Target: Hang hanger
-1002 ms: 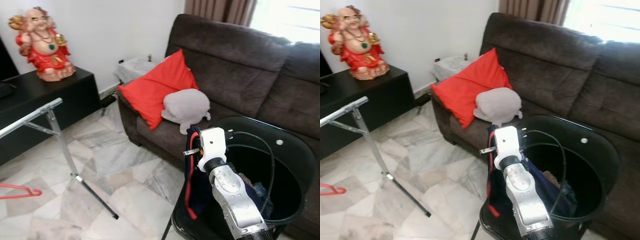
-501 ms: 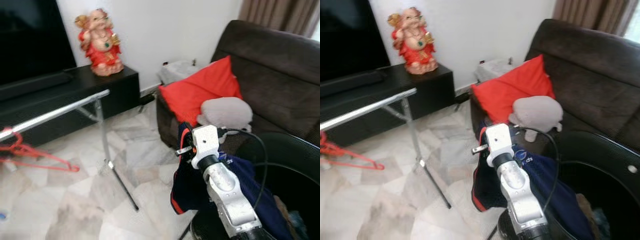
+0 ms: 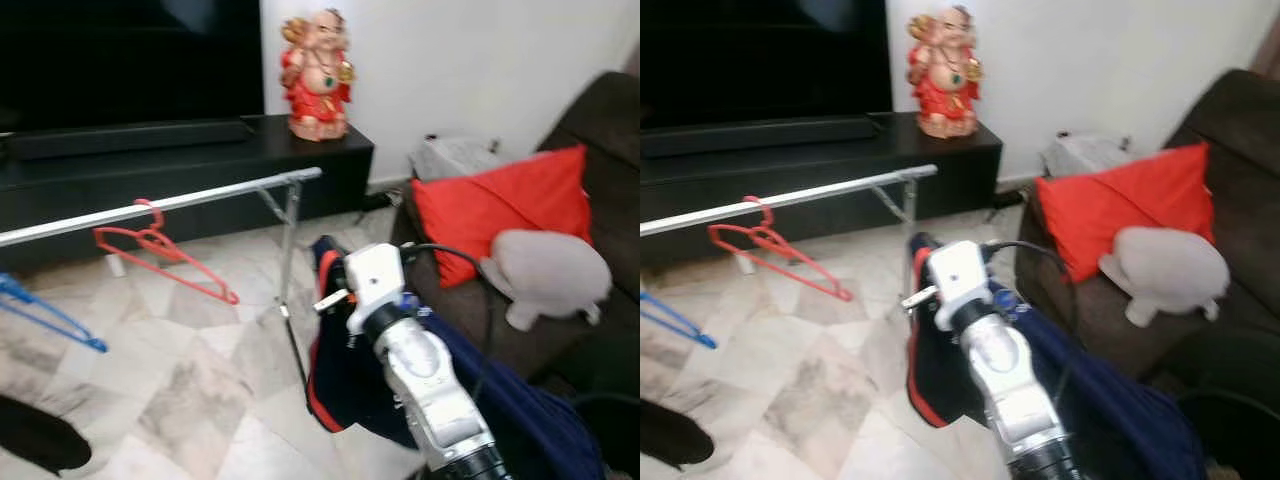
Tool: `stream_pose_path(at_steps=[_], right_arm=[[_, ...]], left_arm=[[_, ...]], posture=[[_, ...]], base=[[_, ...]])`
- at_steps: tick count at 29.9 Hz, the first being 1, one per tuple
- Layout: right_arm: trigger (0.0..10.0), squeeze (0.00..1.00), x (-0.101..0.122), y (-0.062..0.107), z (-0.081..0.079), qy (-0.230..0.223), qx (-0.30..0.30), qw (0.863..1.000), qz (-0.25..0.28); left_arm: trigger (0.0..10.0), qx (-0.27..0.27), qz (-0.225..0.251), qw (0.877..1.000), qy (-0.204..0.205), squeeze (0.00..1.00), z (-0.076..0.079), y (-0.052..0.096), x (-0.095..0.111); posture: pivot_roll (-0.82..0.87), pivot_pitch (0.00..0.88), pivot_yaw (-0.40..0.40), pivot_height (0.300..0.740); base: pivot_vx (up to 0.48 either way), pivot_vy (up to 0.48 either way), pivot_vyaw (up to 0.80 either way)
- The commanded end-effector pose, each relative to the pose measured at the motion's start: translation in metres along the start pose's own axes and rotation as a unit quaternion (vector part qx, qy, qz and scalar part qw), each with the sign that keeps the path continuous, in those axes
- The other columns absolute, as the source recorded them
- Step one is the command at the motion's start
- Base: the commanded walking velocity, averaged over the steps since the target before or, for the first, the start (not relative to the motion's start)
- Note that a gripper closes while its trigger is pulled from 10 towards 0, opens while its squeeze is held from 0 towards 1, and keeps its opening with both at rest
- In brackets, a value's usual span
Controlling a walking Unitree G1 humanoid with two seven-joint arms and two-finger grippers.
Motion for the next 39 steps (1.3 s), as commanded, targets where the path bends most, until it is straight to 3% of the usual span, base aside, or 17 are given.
stream_pose_path(at_steps=[1, 9, 14, 17, 20, 25, 30, 33, 35, 39], right_arm=[[10.0, 0.0, 0.007, 0.0, 0.005, 0.014, 0.003, 1.0, 0.012], [10.0, 0.0, 0.009, 0.0, -0.001, 0.012, 0.023, 1.0, 0.017], [10.0, 0.0, 0.003, 0.002, 0.005, 0.008, 0.013, 1.0, 0.007], [10.0, 0.0, -0.025, 0.01, 0.044, -0.013, -0.073, 0.996, -0.047], [10.0, 0.0, -0.053, 0.028, 0.08, -0.041, -0.15, 0.983, -0.098], [10.0, 0.0, -0.102, 0.075, 0.13, -0.084, -0.249, 0.948, -0.178], [10.0, 0.0, -0.125, 0.097, 0.142, -0.099, -0.271, 0.934, -0.21], [10.0, 0.0, -0.146, 0.117, 0.148, -0.103, -0.293, 0.918, -0.247], [10.0, 0.0, -0.147, 0.119, 0.149, -0.102, -0.295, 0.916, -0.25], [10.0, 0.0, -0.144, 0.115, 0.151, -0.133, -0.295, 0.92, -0.223]], left_arm=[[10.0, 0.0, -0.01, 1.0, 0.011, 0.0, 0.002, 0.001, -0.008], [10.0, 0.001, -0.009, 1.0, 0.013, 0.0, 0.001, 0.001, -0.007], [10.0, 0.002, -0.009, 1.0, 0.014, 0.0, 0.001, 0.001, -0.006], [10.0, 0.002, -0.008, 1.0, 0.016, 0.0, 0.001, 0.001, -0.006], [10.0, 0.003, -0.007, 1.0, 0.017, 0.0, 0.001, 0.001, -0.005], [10.0, 0.008, -0.004, 0.999, 0.037, 0.0, 0.0, 0.001, -0.005], [10.0, 0.006, -0.004, 0.999, 0.036, 0.0, 0.001, 0.0, -0.004], [10.0, 0.006, -0.001, 0.999, 0.038, 0.0, 0.002, 0.0, -0.004], [10.0, 0.007, -0.001, 0.999, 0.04, 0.0, 0.003, 0.0, -0.004], [10.0, 0.021, 0.008, 0.995, 0.096, 0.0, 0.0, 0.001, -0.004]], posture=[[0.12, 0.0, -0.031, 0.74], [0.12, 0.0, -0.032, 0.74], [0.12, 0.0, -0.034, 0.74], [0.12, 0.0, -0.034, 0.74], [0.12, 0.0, -0.032, 0.74], [0.1, 0.0, -0.032, 0.74], [0.1, 0.0, -0.033, 0.74], [0.12, 0.0, -0.04, 0.74], [0.12, 0.0, -0.04, 0.74], [0.13, 0.0, -0.044, 0.74]], base=[[0.0, 0.0, 0.79], [0.0, 0.0, 0.79], [0.0, 0.0, 0.79], [0.0, 0.0, 0.0], [0.0, 0.0, 0.0], [0.0, 0.0, 0.0], [0.0, 0.0, 0.0], [0.0, 0.0, 0.0], [0.0, 0.0, 0.0], [0.0, 0.0, 0.0]])
Point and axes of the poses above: a point about 5 cm out from each wrist's last joint towards the gripper, its own y axis pointing back from the gripper into the wrist, its own x axis along the axis of the wrist's last joint, z = x × y, the point moved 6 cm from there along -y, pointing out of the wrist towards the gripper, and after that the axes turned 4 degrees about -y, right-handed, at the moved point
